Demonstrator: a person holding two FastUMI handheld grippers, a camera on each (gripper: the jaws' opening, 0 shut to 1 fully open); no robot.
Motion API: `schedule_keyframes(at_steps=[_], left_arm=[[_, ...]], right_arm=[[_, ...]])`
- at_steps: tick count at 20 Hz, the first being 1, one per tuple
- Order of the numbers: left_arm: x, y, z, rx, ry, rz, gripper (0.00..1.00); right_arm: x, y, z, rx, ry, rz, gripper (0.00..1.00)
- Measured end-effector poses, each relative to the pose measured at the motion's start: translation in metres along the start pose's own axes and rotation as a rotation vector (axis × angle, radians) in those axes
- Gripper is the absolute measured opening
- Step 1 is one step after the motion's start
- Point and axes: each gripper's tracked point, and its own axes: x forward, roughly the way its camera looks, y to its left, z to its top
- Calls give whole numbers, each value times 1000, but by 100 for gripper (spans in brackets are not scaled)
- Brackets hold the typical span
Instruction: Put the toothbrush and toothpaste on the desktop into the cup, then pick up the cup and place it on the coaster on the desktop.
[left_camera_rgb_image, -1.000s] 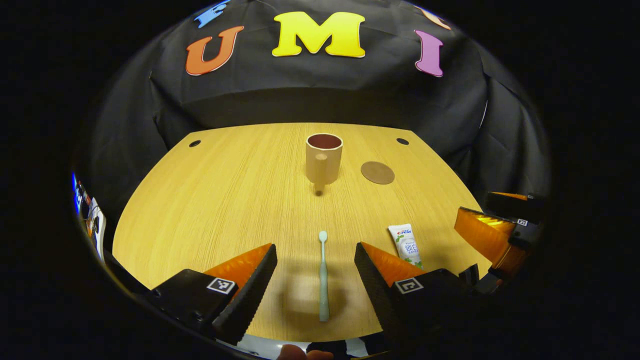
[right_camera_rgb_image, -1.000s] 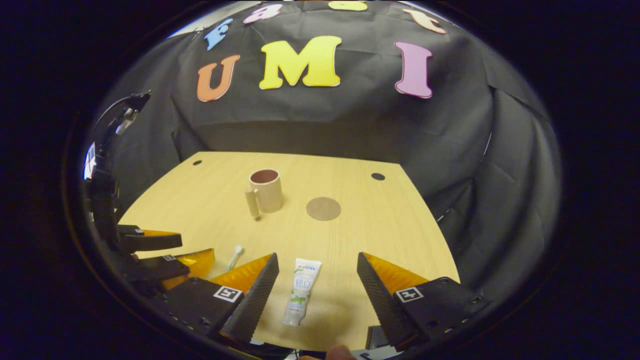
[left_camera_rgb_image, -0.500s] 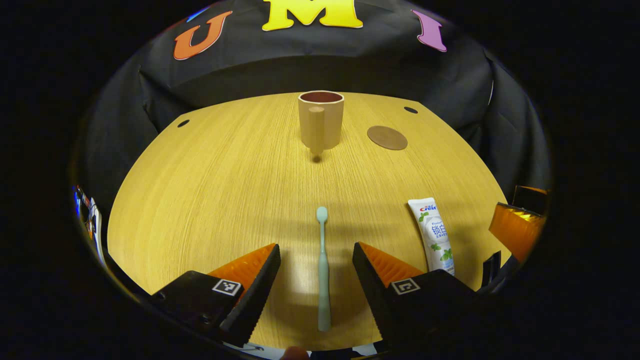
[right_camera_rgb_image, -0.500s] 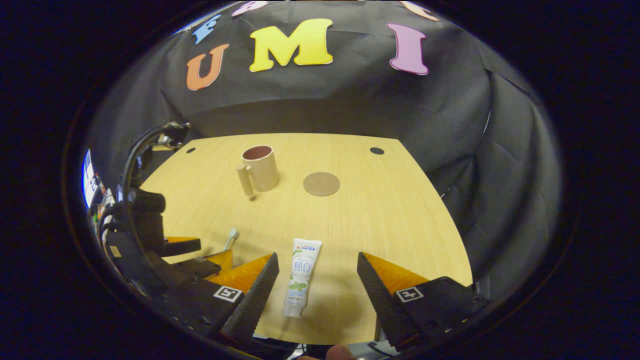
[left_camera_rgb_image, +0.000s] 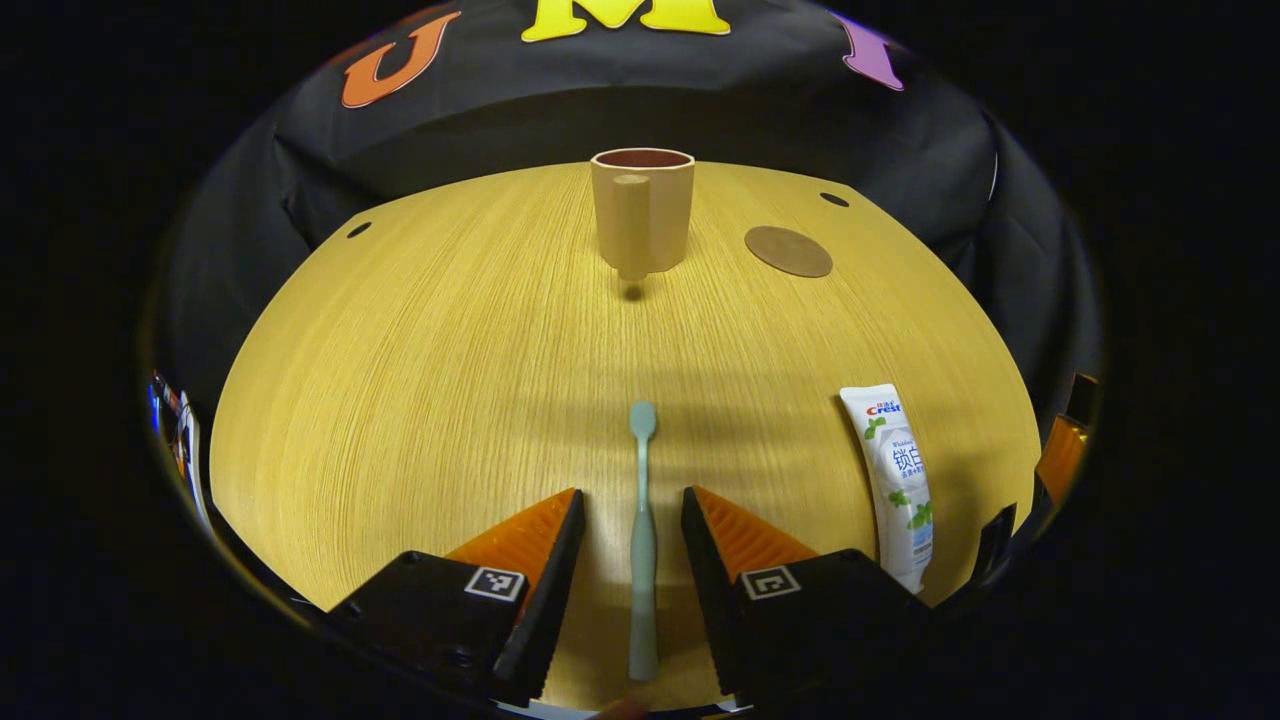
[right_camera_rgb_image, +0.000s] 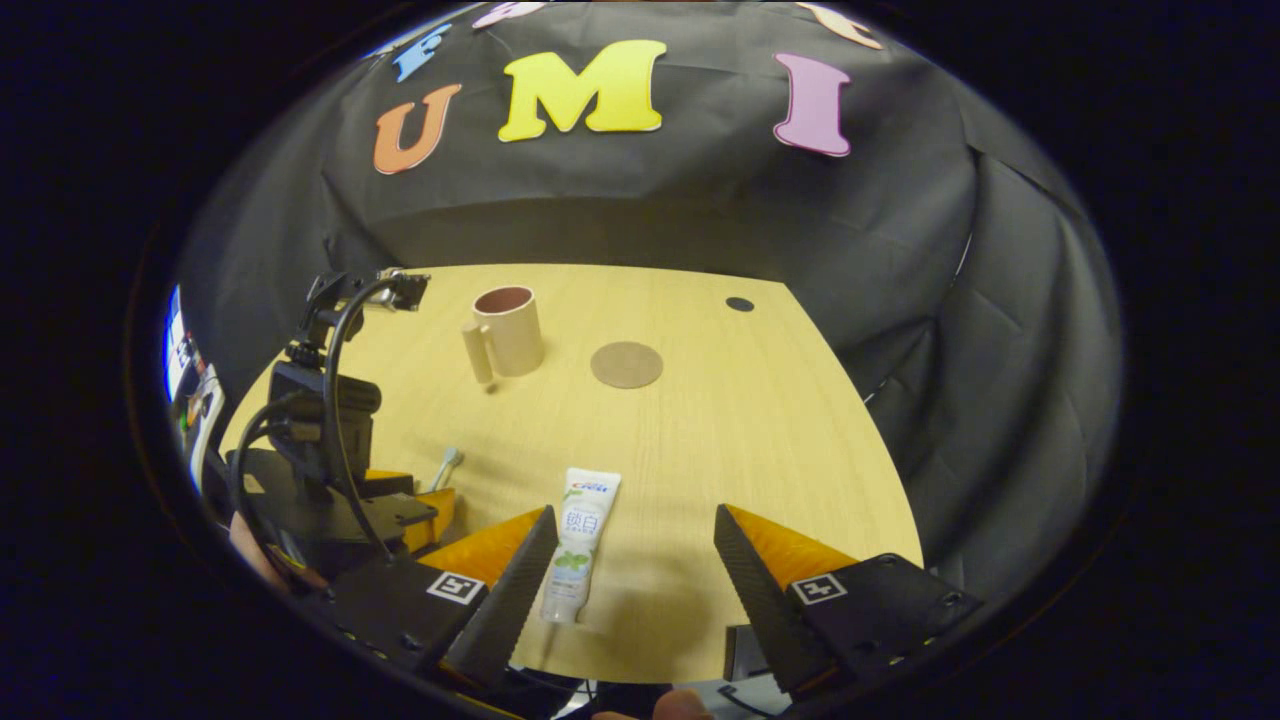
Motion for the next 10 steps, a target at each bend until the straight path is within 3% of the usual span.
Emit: schedule_keyframes(at_steps=[1, 4, 5, 7, 10], left_arm=[[0, 0, -1, 0, 5, 2, 67], [1, 0, 0, -4, 12, 8, 48], [1, 0, 0, -9, 13, 10, 33], [1, 2, 1, -14, 7, 16, 22], [1, 6, 1, -17, 4, 28, 17]], right_arm=[[0, 0, 0, 5, 2, 0, 95], [0, -1, 0, 11, 0, 0, 95], [0, -1, 1, 12, 0, 1, 95], [0, 0, -2, 18, 5, 6, 95], [3, 0, -5, 20, 16, 7, 95]])
